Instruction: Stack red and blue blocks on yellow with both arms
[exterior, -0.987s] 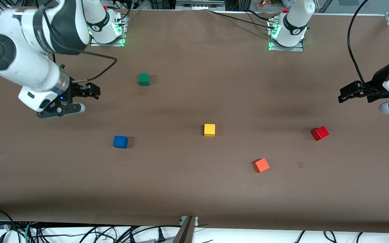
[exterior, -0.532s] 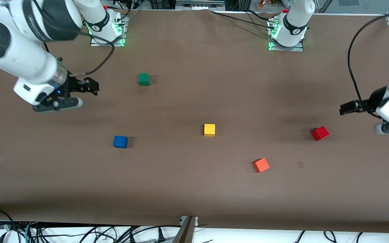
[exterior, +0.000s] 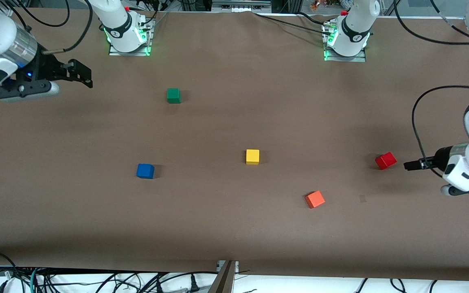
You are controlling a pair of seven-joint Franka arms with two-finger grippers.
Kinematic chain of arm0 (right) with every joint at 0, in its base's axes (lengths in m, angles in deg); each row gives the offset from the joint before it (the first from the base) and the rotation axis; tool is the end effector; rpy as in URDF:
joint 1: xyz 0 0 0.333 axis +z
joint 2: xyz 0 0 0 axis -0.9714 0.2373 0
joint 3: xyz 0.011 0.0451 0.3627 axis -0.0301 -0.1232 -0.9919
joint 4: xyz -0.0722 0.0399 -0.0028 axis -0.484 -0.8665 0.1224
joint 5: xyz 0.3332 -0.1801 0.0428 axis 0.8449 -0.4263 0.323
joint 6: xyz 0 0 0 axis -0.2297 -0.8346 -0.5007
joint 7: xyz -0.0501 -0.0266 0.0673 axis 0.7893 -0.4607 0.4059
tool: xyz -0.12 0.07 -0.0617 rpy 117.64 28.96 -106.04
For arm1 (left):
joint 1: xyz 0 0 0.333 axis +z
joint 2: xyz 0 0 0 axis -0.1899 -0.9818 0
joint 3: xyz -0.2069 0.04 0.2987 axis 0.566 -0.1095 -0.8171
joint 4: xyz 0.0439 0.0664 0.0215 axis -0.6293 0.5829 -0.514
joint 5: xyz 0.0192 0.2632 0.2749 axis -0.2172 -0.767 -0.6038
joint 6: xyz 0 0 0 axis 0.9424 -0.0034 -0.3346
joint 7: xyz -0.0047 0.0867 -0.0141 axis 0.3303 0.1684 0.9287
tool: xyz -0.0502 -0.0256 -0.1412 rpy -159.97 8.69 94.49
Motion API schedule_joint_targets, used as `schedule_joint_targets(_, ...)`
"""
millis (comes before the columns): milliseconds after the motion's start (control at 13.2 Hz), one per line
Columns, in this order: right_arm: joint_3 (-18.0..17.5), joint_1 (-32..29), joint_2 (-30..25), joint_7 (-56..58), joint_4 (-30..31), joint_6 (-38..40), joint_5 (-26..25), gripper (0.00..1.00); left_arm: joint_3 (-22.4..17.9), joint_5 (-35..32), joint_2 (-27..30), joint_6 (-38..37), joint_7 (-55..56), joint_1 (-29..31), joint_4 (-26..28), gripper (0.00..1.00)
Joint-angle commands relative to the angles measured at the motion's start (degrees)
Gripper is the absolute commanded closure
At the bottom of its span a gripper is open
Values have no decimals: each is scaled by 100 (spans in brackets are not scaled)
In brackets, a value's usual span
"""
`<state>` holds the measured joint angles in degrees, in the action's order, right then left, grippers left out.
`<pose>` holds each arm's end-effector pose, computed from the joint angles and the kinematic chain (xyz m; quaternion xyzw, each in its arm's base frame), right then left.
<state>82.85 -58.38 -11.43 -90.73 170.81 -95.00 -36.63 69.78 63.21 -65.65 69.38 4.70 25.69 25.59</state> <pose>0.4999 0.0904 0.6029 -0.9964 -0.0673 0.0447 0.0247 0.6752 0.1102 0.3358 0.9892 0.1227 -0.0784 0.0174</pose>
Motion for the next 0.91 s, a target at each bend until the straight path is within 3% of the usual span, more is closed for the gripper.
schedule_joint_targets(0, -204, -172, -96, 98, 49, 18, -133, 0, 42, 141, 162, 1087, 278, 126, 1046, 0)
schedule_joint_targets(304, -248, -93, 89, 98, -276, 18, -300, 0, 42, 141, 179, 2565, 480, 310, 2312, 0)
schedule_joint_targets(684, -195, -154, 142, 81, -408, 27, -308, 0, 77, 141, 197, 2726, 780, 337, 2596, 0)
schedule_joint_targets(759, -195, -154, 194, 89, -435, 18, -309, 0, 94, 141, 197, 2717, 920, 311, 2596, 12)
schedule_joint_targets(835, -195, -163, 273, 107, -513, 18, -309, 0, 103, 141, 197, 2708, 1112, 276, 2596, 35)
